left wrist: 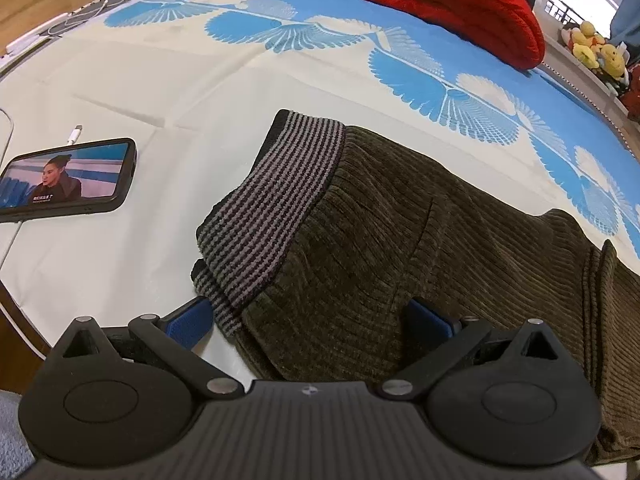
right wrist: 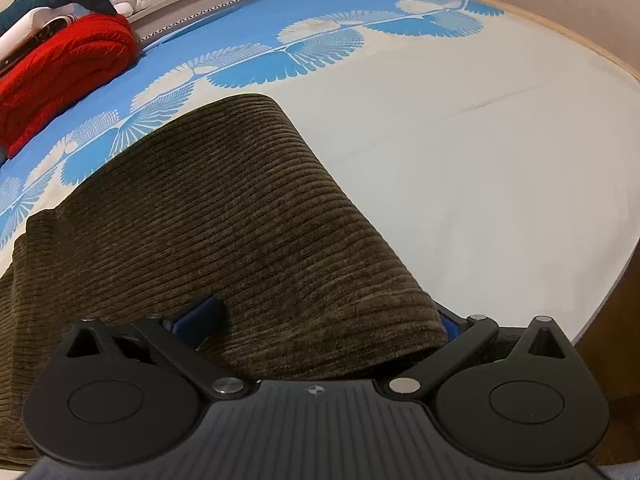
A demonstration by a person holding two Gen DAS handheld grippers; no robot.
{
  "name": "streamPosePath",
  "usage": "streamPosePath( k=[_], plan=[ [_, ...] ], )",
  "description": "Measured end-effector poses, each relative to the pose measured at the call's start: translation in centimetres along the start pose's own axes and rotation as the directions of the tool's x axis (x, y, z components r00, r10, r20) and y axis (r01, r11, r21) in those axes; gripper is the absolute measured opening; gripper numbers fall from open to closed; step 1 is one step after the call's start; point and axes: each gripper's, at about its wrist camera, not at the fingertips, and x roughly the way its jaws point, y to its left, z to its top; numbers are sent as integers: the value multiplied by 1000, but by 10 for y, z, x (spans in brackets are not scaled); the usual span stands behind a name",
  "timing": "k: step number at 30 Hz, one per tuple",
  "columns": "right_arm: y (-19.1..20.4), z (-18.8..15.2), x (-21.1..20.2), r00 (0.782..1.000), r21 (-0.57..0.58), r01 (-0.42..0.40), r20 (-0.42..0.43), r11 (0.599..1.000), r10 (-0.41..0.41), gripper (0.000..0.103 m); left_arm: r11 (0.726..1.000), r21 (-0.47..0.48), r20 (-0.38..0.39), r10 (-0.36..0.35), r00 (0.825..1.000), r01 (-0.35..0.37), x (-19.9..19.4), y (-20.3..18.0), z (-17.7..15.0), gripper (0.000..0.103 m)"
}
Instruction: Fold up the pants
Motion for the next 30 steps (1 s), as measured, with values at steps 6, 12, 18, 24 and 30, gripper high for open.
streamPosePath(
  k=[6,12,18,24,30],
  plan=[
    [-7,-2,-6,999,11,-44,-11,999,44,102,1000,-9,-1,12,1000,-12,4,0,0,103],
    [-25,4,-13,995,116,-100,-6,988,102,79,1000,4,-15,10,1000,-10,8,-1,4,103],
    [-45,9,-14,992,207,-127,10,970,128,38,999,-17,15,29,999,-28,4,1,1,99],
    [-53,25,-16,995,230,-103,24,968,100,32,996,42,11,80,997,-80,7,-24,4,99],
    [-87,44,-8,995,321,-92,4,943,95,32,990,121,-17,69,997,-67,12,-68,9,99]
  ],
)
